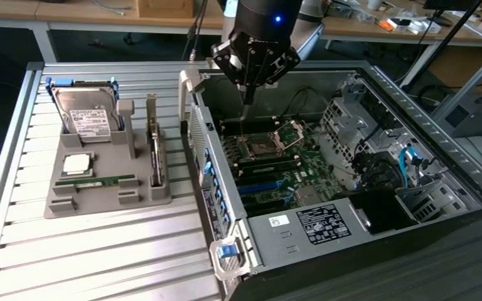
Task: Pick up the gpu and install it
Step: 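Reach for the gpu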
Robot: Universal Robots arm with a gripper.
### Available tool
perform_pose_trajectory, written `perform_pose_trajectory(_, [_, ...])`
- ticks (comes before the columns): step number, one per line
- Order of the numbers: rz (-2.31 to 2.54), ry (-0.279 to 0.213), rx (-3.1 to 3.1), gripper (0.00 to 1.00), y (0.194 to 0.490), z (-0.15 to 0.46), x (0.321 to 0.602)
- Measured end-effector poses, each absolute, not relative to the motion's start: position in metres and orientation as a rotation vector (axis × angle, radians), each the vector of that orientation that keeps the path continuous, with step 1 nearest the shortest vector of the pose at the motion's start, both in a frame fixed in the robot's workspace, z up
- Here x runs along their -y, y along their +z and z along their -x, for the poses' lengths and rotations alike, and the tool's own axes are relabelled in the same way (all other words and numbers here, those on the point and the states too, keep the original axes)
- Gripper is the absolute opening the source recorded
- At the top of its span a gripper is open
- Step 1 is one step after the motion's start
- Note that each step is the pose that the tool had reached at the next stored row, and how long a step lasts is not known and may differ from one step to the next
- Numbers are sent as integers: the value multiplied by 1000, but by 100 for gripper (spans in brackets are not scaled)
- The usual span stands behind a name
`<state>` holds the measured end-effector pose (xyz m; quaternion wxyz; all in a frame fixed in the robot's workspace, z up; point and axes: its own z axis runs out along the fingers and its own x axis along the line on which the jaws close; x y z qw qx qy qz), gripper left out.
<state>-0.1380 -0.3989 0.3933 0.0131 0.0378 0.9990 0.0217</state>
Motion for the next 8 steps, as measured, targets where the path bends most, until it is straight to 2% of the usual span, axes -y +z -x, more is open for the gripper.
perform_pose_trajectory(8, [-118, 68, -3112, 11, 393, 141, 399])
